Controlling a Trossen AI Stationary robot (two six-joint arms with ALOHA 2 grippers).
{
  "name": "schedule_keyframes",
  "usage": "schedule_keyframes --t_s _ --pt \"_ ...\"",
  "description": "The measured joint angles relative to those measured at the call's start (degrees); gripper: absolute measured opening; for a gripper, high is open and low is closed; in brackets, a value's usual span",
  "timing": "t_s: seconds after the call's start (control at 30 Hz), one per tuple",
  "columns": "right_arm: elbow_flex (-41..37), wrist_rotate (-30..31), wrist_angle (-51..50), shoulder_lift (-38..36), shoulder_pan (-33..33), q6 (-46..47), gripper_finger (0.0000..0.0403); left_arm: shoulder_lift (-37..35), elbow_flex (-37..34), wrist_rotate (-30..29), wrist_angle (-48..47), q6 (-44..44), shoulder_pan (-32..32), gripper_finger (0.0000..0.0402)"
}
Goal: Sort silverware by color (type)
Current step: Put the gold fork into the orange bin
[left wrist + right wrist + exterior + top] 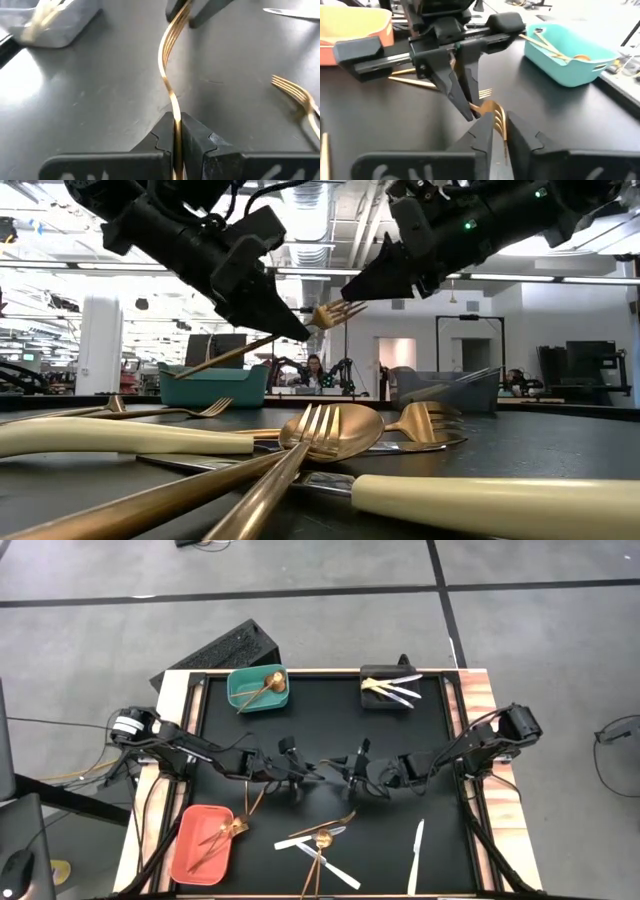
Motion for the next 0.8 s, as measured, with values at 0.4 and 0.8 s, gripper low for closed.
schedule_keyframes --t_s 0.4,0.8 --pt "0.04 12.56 2.12 -0.07 -3.32 -4.11 0.0118 -11.48 10.82 -23.18 -41.38 -22.11 -11.16 0.0002" --pt "0.04 11.87 -2.85 -0.07 -3.31 2.03 0.0123 -19.10 12.29 -21.36 -68.16 -55.76 -24.85 0.0001"
